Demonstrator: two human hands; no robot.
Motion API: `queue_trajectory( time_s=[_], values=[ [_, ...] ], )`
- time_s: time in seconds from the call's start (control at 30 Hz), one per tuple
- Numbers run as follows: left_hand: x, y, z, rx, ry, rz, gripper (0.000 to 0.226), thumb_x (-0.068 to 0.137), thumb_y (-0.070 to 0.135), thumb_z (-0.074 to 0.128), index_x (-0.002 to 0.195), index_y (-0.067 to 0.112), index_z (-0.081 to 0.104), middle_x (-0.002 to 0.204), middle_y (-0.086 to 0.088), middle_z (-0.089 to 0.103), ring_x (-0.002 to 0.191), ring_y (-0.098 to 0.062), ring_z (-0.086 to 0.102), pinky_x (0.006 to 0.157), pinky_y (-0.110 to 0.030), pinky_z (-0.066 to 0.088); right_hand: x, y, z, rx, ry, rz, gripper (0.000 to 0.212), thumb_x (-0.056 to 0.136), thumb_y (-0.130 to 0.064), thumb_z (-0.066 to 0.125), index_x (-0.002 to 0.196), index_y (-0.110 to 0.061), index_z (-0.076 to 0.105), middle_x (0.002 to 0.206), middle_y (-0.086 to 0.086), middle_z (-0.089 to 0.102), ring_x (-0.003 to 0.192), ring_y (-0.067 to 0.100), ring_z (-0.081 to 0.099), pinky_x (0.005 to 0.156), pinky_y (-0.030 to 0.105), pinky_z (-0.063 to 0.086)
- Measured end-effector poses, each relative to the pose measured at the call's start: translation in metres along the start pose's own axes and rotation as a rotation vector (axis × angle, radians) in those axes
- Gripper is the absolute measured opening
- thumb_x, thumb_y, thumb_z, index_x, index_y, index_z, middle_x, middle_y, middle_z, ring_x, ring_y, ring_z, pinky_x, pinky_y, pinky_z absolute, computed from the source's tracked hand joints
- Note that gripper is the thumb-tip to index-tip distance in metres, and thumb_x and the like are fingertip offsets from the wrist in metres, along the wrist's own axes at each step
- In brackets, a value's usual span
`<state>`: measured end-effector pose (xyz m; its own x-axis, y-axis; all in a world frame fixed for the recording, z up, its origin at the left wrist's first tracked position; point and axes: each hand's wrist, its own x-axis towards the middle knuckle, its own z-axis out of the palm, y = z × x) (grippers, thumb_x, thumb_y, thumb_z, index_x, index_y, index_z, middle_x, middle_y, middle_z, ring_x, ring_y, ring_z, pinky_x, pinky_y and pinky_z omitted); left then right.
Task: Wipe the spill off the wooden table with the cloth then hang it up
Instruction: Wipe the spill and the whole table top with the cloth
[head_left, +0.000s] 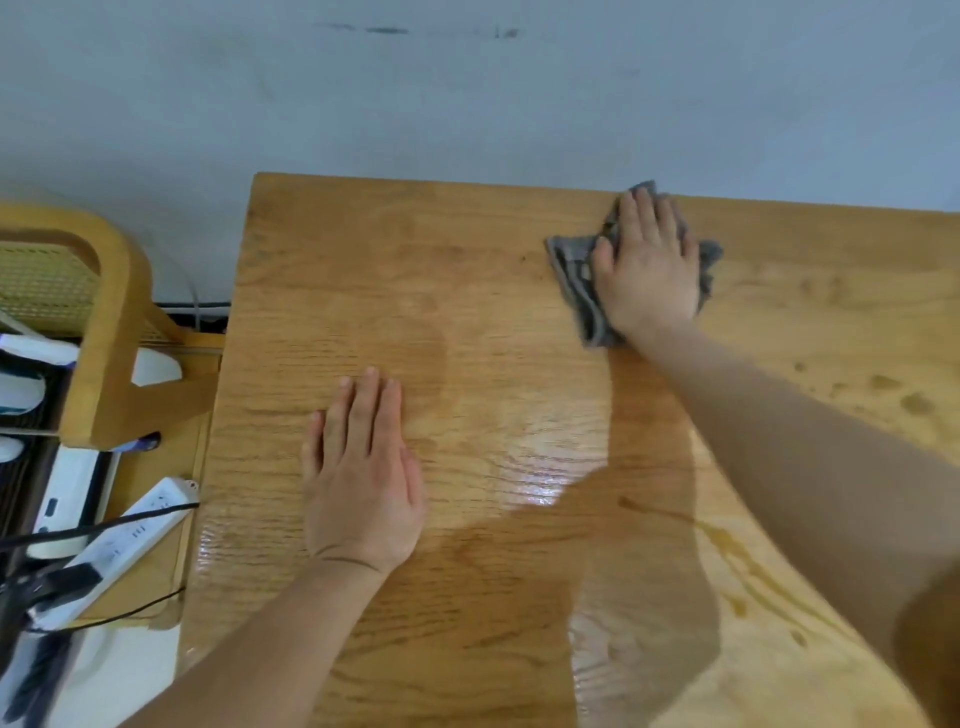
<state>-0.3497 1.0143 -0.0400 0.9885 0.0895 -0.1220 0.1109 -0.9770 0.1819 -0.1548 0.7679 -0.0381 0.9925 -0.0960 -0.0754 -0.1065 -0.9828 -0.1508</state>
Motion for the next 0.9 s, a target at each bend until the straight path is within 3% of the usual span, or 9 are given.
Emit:
queue_trajectory(
  time_s=[0.07, 0.2, 0.33, 0.47, 0.53, 0.63, 0.73, 0.8, 0.9],
  values=[
    [0.000, -0.001, 0.000, -0.002, 0.006, -0.007, 0.058, 0.092, 0.031, 0.024, 0.147, 0.014, 0.030, 0.155, -0.006, 0.029, 0.144, -0.024, 0.019, 0.116, -0.045, 0.015, -0.041, -0.038, 0.012, 0.020, 0.039, -0.105, 0.064, 0.093, -0.040, 0.031, 0.151, -0.012, 0.032, 0.158, 0.006, 0.030, 0.147, 0.024, 0.022, 0.116, 0.052, 0.021],
    [-0.004, 0.000, 0.003, -0.010, 0.023, -0.015, 0.058, 0.091, 0.031, 0.023, 0.146, 0.015, 0.032, 0.154, -0.005, 0.030, 0.144, -0.023, 0.020, 0.116, -0.046, 0.017, -0.153, -0.086, 0.029, 0.043, -0.075, -0.467, 0.061, 0.096, -0.042, 0.033, 0.152, -0.017, 0.032, 0.160, -0.001, 0.027, 0.149, 0.017, 0.017, 0.120, 0.048, 0.016],
    [-0.005, 0.001, 0.002, -0.011, 0.020, -0.024, 0.058, 0.091, 0.031, 0.023, 0.146, 0.015, 0.032, 0.154, -0.005, 0.030, 0.144, -0.024, 0.019, 0.115, -0.047, 0.017, -0.231, -0.053, 0.030, 0.040, -0.160, -0.632, 0.060, 0.096, -0.041, 0.038, 0.151, -0.020, 0.033, 0.159, -0.004, 0.026, 0.149, 0.015, 0.013, 0.119, 0.046, 0.018],
    [0.001, 0.006, -0.001, -0.006, 0.014, -0.023, 0.058, 0.091, 0.031, 0.023, 0.147, 0.014, 0.030, 0.155, -0.006, 0.029, 0.144, -0.024, 0.018, 0.116, -0.046, 0.014, -0.208, -0.023, 0.026, 0.000, -0.178, -0.825, 0.063, 0.091, -0.043, 0.042, 0.151, -0.024, 0.035, 0.157, -0.004, 0.031, 0.147, 0.015, 0.022, 0.120, 0.044, 0.017],
    [0.002, 0.005, -0.002, 0.005, 0.009, -0.026, 0.059, 0.092, 0.032, 0.022, 0.147, 0.014, 0.029, 0.156, -0.005, 0.027, 0.145, -0.023, 0.016, 0.116, -0.044, 0.014, -0.152, -0.017, 0.018, 0.007, -0.139, -0.699, 0.061, 0.093, -0.044, 0.040, 0.151, -0.024, 0.035, 0.158, -0.004, 0.031, 0.147, 0.016, 0.022, 0.119, 0.046, 0.018],
    [-0.001, 0.004, 0.001, 0.018, -0.006, -0.021, 0.059, 0.092, 0.033, 0.022, 0.148, 0.015, 0.026, 0.157, -0.003, 0.024, 0.145, -0.021, 0.013, 0.117, -0.042, 0.012, -0.056, -0.012, 0.008, -0.011, -0.081, -0.367, 0.062, 0.097, -0.047, 0.030, 0.154, -0.024, 0.025, 0.162, -0.004, 0.019, 0.149, 0.015, 0.013, 0.120, 0.047, 0.013],
    [0.002, 0.002, 0.003, 0.029, 0.000, -0.020, 0.059, 0.092, 0.033, 0.023, 0.149, 0.016, 0.025, 0.157, -0.003, 0.024, 0.145, -0.021, 0.014, 0.117, -0.042, 0.012, -0.018, -0.034, 0.012, 0.023, -0.040, -0.133, 0.062, 0.098, -0.046, 0.024, 0.155, -0.021, 0.021, 0.163, -0.002, 0.016, 0.150, 0.017, 0.010, 0.120, 0.046, 0.009],
    [0.001, 0.000, 0.004, 0.023, 0.010, -0.023, 0.058, 0.092, 0.032, 0.023, 0.148, 0.016, 0.027, 0.156, -0.004, 0.026, 0.145, -0.022, 0.016, 0.116, -0.043, 0.014, -0.044, -0.057, 0.021, 0.051, 0.000, -0.151, 0.061, 0.098, -0.043, 0.026, 0.154, -0.018, 0.023, 0.162, -0.001, 0.018, 0.150, 0.019, 0.012, 0.120, 0.047, 0.010],
    [-0.004, 0.000, 0.005, -0.001, 0.033, -0.015, 0.059, 0.091, 0.031, 0.024, 0.148, 0.016, 0.029, 0.155, -0.004, 0.027, 0.144, -0.022, 0.018, 0.115, -0.044, 0.015, -0.136, -0.072, 0.029, 0.060, -0.035, -0.400, 0.061, 0.096, -0.042, 0.032, 0.152, -0.017, 0.029, 0.160, 0.000, 0.025, 0.149, 0.019, 0.015, 0.119, 0.049, 0.017]
  ],
)
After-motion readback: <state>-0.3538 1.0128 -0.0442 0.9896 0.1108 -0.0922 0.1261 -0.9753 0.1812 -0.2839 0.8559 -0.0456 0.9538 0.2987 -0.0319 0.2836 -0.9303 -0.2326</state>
